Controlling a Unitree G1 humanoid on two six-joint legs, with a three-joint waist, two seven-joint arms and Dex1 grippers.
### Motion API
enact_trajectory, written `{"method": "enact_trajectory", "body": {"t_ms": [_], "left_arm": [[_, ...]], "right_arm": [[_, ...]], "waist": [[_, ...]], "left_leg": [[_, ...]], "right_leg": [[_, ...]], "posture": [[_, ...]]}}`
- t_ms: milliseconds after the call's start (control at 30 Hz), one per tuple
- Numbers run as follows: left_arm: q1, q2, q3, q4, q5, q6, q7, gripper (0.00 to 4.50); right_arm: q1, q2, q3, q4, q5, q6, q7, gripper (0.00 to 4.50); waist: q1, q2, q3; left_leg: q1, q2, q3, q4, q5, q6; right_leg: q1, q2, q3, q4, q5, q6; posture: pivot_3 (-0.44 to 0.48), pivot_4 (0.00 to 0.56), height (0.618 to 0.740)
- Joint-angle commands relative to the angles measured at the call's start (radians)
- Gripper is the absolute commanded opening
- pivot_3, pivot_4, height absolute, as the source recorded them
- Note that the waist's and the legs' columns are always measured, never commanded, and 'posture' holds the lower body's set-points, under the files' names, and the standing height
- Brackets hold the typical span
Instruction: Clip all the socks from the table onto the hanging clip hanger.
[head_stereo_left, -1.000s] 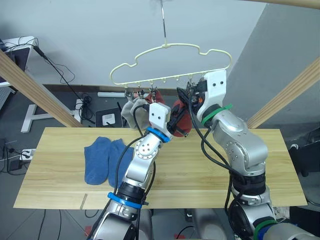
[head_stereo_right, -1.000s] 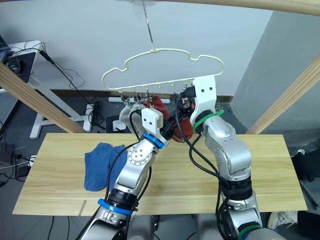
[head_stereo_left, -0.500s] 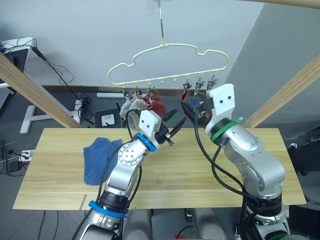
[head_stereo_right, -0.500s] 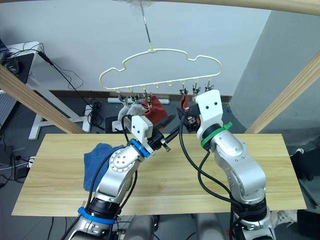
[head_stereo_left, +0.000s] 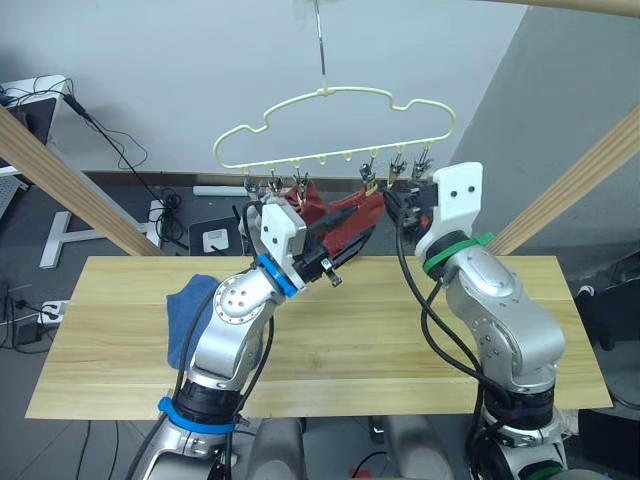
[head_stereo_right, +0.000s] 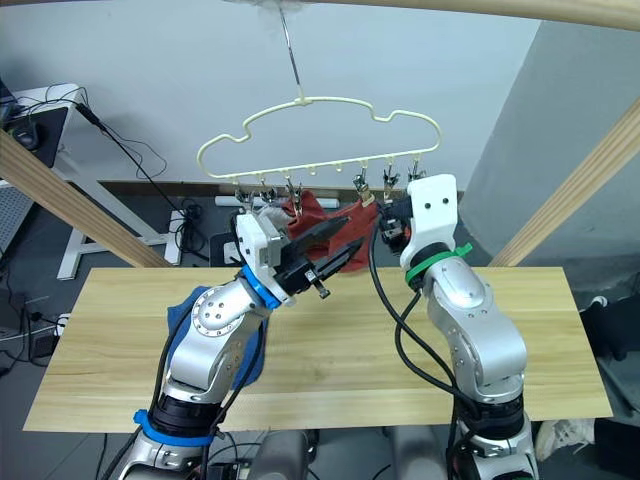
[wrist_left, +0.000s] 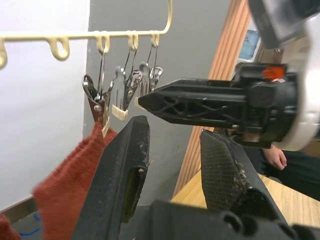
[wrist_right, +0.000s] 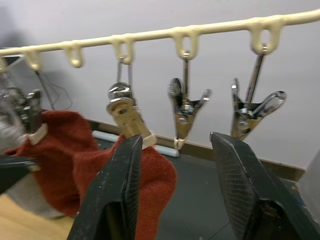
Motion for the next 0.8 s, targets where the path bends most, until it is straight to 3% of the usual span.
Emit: {"method": "enact_trajectory", "body": {"t_ms": [33,433,800], "left_arm": [[-0.01,0.002,0.005,-0.048,-0.011,-0.001,-0.001,1.94],[-0.033,0.004,0.015,-0.026,-0.008,-0.008,0.001,1.94],[-0.035,0.003,0.022,-0.029,-0.01,-0.004,0.006,1.94]], "right_arm": [[-0.025,-0.005,-0.003,0.013,-0.015,-0.026,-0.001,2.17],[-0.121,-0.048,-0.001,0.185,-0.054,-0.113,0.043,2.17],[-0.168,0.005,0.029,0.23,-0.065,-0.143,0.046,2.17]], "waist": [[0.0,0.0,0.0],[0.0,0.0,0.0],[0.001,0.0,0.0]], "left_leg": [[0.0,0.0,0.0,0.0,0.0,0.0],[0.0,0.0,0.0,0.0,0.0,0.0],[0.0,0.0,0.0,0.0,0.0,0.0]], "right_leg": [[0.0,0.0,0.0,0.0,0.0,0.0],[0.0,0.0,0.0,0.0,0.0,0.0],[0.0,0.0,0.0,0.0,0.0,0.0]], "posture": [[-0.029,0.288,0.74],[-0.016,0.282,0.74],[-0.007,0.281,0.74]]}}
